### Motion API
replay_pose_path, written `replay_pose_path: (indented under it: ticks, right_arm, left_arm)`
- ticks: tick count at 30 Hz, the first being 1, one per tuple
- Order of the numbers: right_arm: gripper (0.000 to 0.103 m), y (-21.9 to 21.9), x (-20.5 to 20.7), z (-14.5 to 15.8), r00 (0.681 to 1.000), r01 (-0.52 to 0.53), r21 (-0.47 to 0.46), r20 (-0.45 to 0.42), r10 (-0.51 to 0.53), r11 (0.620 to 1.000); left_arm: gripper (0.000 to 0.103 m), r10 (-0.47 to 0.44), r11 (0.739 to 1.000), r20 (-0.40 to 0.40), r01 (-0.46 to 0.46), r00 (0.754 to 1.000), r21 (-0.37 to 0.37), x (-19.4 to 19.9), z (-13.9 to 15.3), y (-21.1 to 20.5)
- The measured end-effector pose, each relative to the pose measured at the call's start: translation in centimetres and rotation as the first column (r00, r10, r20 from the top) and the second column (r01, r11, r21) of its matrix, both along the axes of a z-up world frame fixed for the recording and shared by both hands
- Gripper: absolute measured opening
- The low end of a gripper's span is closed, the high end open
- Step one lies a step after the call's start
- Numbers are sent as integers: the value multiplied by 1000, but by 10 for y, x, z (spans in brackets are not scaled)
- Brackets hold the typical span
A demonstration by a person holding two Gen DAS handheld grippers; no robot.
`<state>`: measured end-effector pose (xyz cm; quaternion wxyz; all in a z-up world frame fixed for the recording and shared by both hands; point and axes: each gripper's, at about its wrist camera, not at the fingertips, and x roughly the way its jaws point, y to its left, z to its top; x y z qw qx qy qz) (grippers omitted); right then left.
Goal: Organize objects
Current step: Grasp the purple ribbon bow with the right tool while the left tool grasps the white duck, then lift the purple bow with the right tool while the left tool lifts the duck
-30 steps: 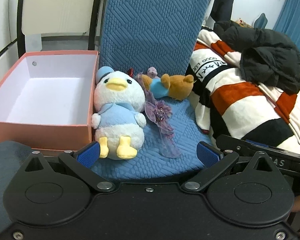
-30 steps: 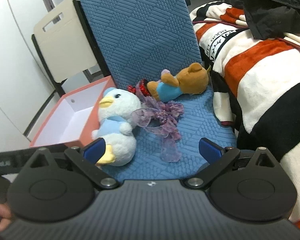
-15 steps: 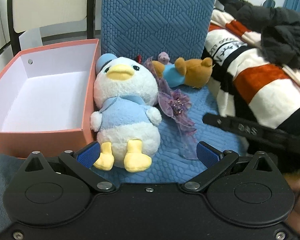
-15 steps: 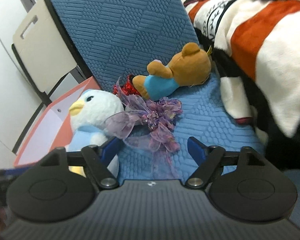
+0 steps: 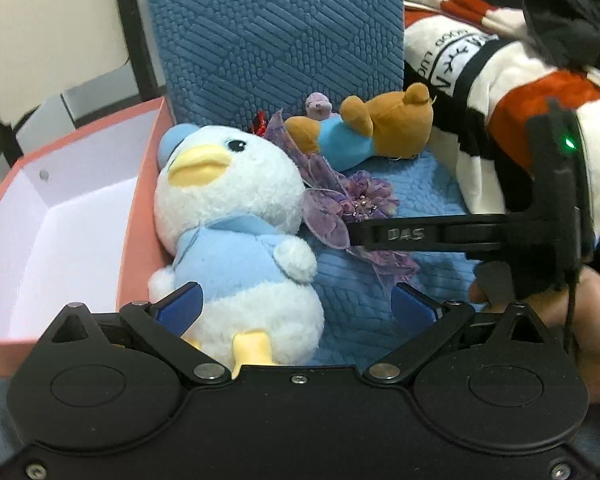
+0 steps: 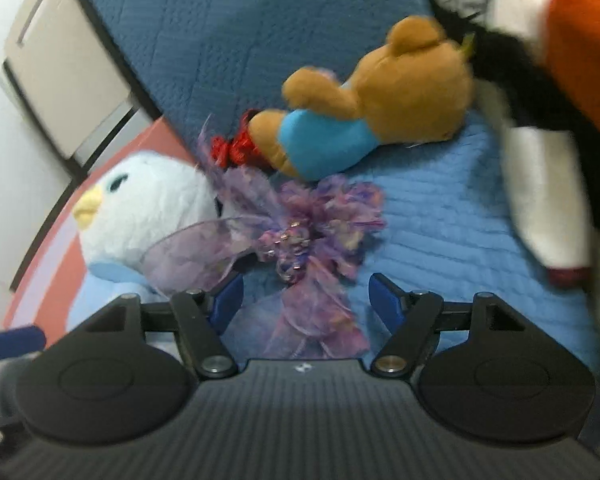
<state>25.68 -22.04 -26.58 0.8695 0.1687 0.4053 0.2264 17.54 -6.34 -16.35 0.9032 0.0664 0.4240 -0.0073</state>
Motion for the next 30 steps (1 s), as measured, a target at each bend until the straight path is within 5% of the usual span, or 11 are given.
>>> replay_pose_path:
  ticks: [5,18,23,30]
  right_arm:
    - [73,16,19,-8,997,-41,-104,56,47,994]
    - [53,14,46,-19,999,-39,-45,16,40,998]
    - [35,15,46,-19,998,-42,-99,32,45,994]
    - [33,13,44,-16,999,-44,-111,18,46,993]
  left_arm:
    - [101,1,996,-7,0,1000,85,18,-8,-8]
    - [100,41,965,-60,-24,997,260,52,-36,-16]
    - [95,82,955,-69,-58,994,292,62,-42,-6]
    - [91,132,965,-80,-109,988,237,60,-40,10]
